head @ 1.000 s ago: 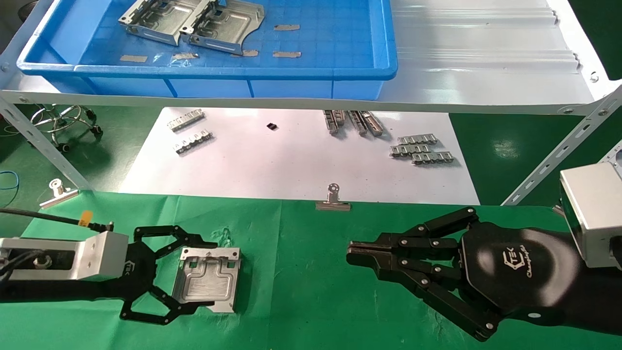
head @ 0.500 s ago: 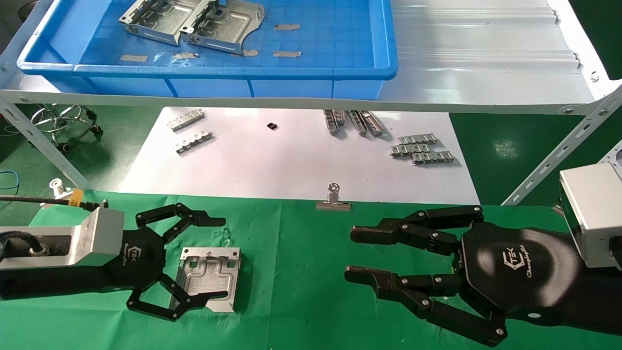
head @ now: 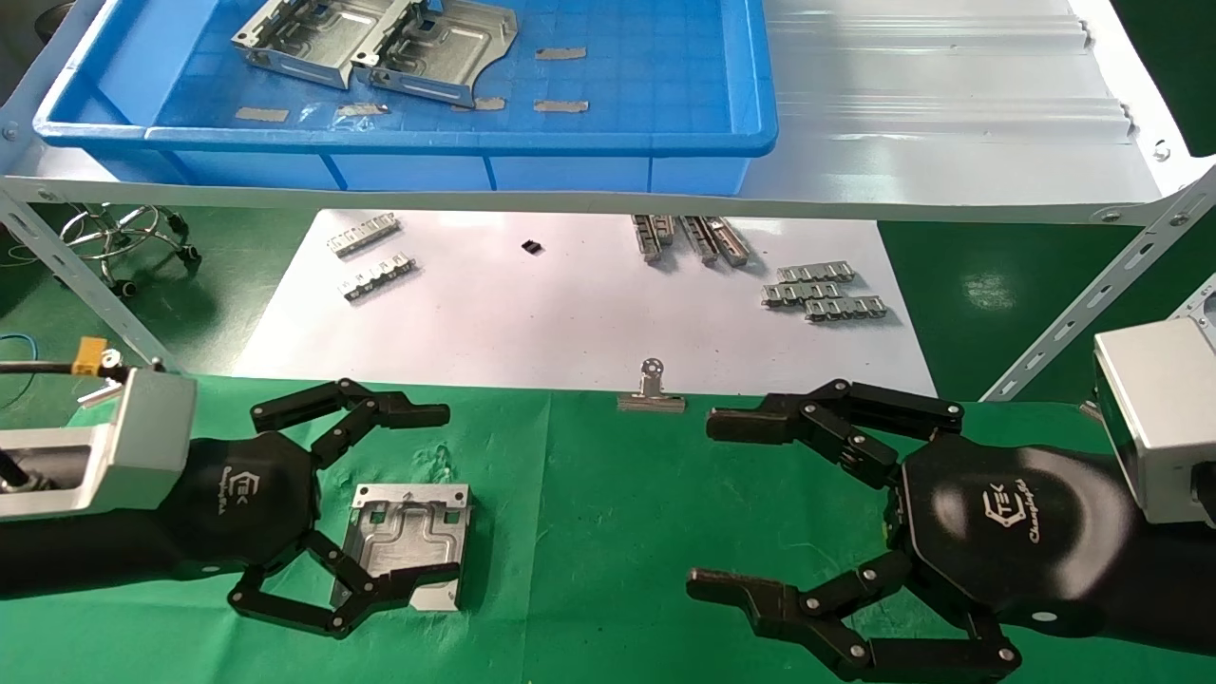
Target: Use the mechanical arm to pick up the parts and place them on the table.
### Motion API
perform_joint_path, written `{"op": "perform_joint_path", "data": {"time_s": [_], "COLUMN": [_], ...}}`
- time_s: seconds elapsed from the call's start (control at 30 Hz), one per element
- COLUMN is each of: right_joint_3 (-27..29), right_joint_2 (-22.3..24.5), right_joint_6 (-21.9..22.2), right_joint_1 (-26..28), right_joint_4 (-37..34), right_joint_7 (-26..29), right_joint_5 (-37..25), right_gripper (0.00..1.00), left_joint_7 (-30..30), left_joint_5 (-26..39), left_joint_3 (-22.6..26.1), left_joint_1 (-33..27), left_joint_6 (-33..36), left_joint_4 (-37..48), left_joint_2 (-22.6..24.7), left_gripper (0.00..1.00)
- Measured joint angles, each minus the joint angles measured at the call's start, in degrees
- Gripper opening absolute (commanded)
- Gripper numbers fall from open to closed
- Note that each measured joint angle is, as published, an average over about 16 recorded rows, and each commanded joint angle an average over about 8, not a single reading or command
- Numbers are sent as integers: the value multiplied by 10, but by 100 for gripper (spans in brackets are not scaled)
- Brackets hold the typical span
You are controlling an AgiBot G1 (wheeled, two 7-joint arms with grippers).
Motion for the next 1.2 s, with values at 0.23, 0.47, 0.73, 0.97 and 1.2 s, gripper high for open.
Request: {"op": "perform_joint_path", "data": {"time_s": [0.23, 0.47, 0.73, 0.97, 1.2], "right_joint_3": [0, 0, 0, 0, 0], "right_joint_2": [0, 0, 0, 0, 0], "right_joint_6": [0, 0, 0, 0, 0], "right_joint_1": [0, 0, 0, 0, 0], "right_joint_4": [0, 0, 0, 0, 0], "right_joint_7": [0, 0, 0, 0, 0], "right_joint_5": [0, 0, 0, 0, 0], "right_gripper": [100, 100, 100, 100, 100], "left_joint_7": [-60, -119, -177, -199, -200], "left_joint_5": [-17, -35, -52, -60, -61], "left_joint_3": [-43, -86, -128, -146, -147], "left_joint_1": [34, 68, 101, 116, 117], "left_joint_6": [-5, -10, -14, -16, -16], "left_joint_4": [-58, -115, -172, -196, -197], "left_joint_2": [-12, -24, -36, -42, -42], "left_gripper": [100, 100, 100, 100, 100]}}
